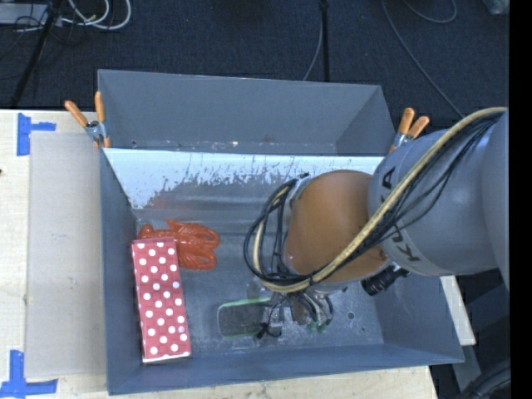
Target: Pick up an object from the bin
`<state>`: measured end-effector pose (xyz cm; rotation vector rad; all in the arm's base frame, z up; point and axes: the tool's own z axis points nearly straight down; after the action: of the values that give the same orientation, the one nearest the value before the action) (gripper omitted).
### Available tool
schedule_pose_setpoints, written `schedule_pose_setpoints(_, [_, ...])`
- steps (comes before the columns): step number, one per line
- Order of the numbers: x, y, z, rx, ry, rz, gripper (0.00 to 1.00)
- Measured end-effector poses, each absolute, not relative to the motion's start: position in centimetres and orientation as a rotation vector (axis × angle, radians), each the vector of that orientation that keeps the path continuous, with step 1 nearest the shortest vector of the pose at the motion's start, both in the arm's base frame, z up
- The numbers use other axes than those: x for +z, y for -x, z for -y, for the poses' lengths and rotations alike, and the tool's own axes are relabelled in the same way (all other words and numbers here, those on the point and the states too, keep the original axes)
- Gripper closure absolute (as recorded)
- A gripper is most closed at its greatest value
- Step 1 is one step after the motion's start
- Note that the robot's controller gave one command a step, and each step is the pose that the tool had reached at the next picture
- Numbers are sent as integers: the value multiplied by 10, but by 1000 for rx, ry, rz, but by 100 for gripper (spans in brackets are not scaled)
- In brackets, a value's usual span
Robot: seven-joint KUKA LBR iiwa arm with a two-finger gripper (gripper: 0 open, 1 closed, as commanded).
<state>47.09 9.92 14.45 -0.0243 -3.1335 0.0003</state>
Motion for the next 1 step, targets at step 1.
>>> schedule_pose_setpoints(1, [159, -472, -99, -1, 26, 3138, 100])
